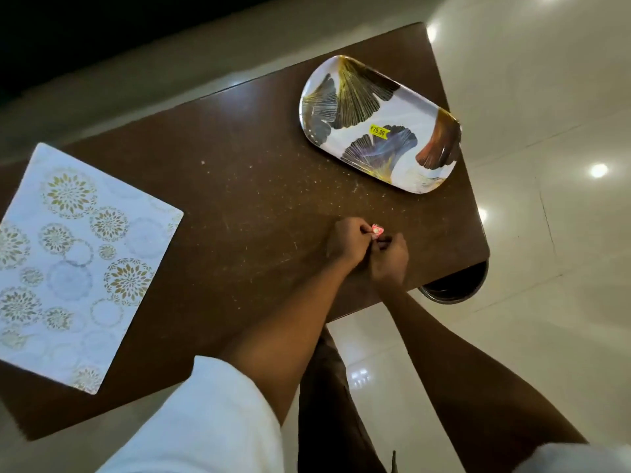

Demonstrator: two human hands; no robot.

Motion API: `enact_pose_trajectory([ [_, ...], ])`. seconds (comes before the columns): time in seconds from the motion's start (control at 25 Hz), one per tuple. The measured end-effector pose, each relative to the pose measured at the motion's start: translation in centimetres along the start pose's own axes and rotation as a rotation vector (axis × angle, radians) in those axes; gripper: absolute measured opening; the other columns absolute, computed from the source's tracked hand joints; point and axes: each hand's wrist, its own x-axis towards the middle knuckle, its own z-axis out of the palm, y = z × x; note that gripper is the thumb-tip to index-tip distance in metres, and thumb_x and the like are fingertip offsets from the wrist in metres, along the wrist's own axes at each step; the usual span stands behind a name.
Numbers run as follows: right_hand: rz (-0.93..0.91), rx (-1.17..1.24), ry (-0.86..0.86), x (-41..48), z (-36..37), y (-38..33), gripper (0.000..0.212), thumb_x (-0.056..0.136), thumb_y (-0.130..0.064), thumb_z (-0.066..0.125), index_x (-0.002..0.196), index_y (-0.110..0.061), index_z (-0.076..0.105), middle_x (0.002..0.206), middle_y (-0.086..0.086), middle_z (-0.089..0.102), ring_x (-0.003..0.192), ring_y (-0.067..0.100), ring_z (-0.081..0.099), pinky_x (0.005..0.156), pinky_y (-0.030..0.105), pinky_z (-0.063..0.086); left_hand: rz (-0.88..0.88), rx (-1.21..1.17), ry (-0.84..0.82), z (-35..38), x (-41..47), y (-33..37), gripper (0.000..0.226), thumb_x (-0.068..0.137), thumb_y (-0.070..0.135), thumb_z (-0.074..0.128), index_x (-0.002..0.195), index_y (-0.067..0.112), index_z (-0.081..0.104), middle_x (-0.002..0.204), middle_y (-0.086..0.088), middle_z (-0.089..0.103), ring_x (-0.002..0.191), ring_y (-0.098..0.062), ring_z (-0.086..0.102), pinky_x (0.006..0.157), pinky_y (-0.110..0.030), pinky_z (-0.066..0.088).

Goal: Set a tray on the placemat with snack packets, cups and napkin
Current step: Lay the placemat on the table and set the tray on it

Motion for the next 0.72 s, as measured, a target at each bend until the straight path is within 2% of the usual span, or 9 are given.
enact_pose_trajectory([
  [0.12, 0.083, 0.065, 0.014, 1.7, -2.1, 2.1, 0.017, 0.099, -0.018, 0.066, 0.114, -0.011, 0.061, 0.104, 0.002, 0.064, 0.098, 0.021, 0.065, 0.092, 0.042, 0.058, 0.022, 0.004, -0.034, 3.6, 0.0, 1.4, 0.017, 0.093, 0.016, 0.073, 0.109, 0.014, 0.077, 0.108, -0.004, 0.078, 0.099, -0.017, 0.073, 0.088, -0.038, 0.063],
  [0.16, 0.101, 0.097, 0.012, 1.7, -2.4, 2.5, 0.017, 0.099, -0.019, 0.067, 0.113, -0.012, 0.061, 0.104, 0.002, 0.065, 0.098, 0.022, 0.066, 0.09, 0.041, 0.058, 0.018, 0.008, -0.039, 4.1, -0.1, 1.5, 0.016, 0.093, 0.016, 0.073, 0.109, 0.014, 0.077, 0.107, -0.004, 0.079, 0.098, -0.017, 0.074, 0.088, -0.037, 0.063],
  [0.24, 0.129, 0.188, 0.015, 1.7, -2.5, 2.5, 0.019, 0.095, -0.024, 0.07, 0.109, -0.014, 0.06, 0.103, 0.001, 0.062, 0.096, 0.021, 0.066, 0.076, 0.031, 0.054, -0.036, -0.07, -0.028, 3.8, 0.3, 1.7, 0.014, 0.095, 0.019, 0.071, 0.105, 0.011, 0.077, 0.1, -0.007, 0.079, 0.092, -0.021, 0.075, 0.084, -0.039, 0.064],
  [0.32, 0.158, 0.323, 0.095, 3.0, -3.2, 0.9, 0.024, 0.091, -0.027, 0.073, 0.107, -0.014, 0.059, 0.102, -0.001, 0.058, 0.095, 0.021, 0.064, 0.065, 0.02, 0.042, -0.197, -0.356, 0.053, 0.9, 2.1, 2.1, 0.02, 0.098, 0.024, 0.068, 0.103, 0.005, 0.072, 0.087, -0.011, 0.075, 0.079, -0.028, 0.075, 0.075, -0.042, 0.064],
  [0.36, 0.148, 0.393, 0.157, 4.3, -4.0, -0.4, 0.027, 0.09, -0.027, 0.074, 0.107, -0.012, 0.06, 0.105, 0.001, 0.058, 0.096, 0.022, 0.063, 0.064, 0.019, 0.039, -0.271, -0.526, 0.132, -1.4, 3.6, 2.4, 0.022, 0.1, 0.024, 0.066, 0.105, 0.003, 0.067, 0.081, -0.011, 0.072, 0.07, -0.027, 0.071, 0.069, -0.041, 0.063],
  [0.44, 0.089, 0.51, 0.248, 8.5, -6.1, -3.7, 0.038, 0.091, -0.03, 0.077, 0.112, -0.002, 0.062, 0.113, 0.01, 0.063, 0.099, 0.024, 0.062, 0.073, 0.024, 0.045, -0.304, -0.723, 0.299, -6.9, 7.1, 3.0, 0.02, 0.101, 0.024, 0.065, 0.106, 0.006, 0.058, 0.076, -0.01, 0.067, 0.061, -0.021, 0.064, 0.062, -0.037, 0.06],
  [0.56, 0.007, 0.527, 0.244, 14.2, -9.3, -8.9, 0.051, 0.09, -0.038, 0.078, 0.119, 0.001, 0.063, 0.119, 0.012, 0.067, 0.107, 0.025, 0.065, 0.093, 0.034, 0.054, -0.269, -0.75, 0.445, -13.3, 11.6, 4.7, 0.021, 0.099, 0.03, 0.066, 0.102, 0.013, 0.055, 0.089, -0.006, 0.066, 0.079, -0.022, 0.071, 0.071, -0.038, 0.066],
  [0.64, -0.017, 0.431, 0.221, 16.1, -9.9, -10.1, 0.043, 0.091, -0.028, 0.077, 0.122, -0.002, 0.064, 0.123, 0.013, 0.068, 0.113, 0.026, 0.067, 0.1, 0.038, 0.055, -0.299, -0.753, 0.463, -14.9, 13.6, 5.4, 0.018, 0.099, 0.024, 0.068, 0.104, 0.009, 0.06, 0.103, -0.009, 0.069, 0.094, -0.027, 0.074, 0.073, -0.04, 0.067],
  [0.72, -0.002, 0.406, 0.21, 16.5, -9.7, -9.6, 0.037, 0.092, -0.014, 0.075, 0.123, -0.001, 0.062, 0.125, 0.014, 0.068, 0.115, 0.027, 0.066, 0.1, 0.036, 0.056, -0.316, -0.683, 0.446, -15.4, 14.9, 6.1, 0.017, 0.098, 0.013, 0.068, 0.112, 0.004, 0.065, 0.114, -0.015, 0.072, 0.101, -0.029, 0.074, 0.073, -0.04, 0.067],
])
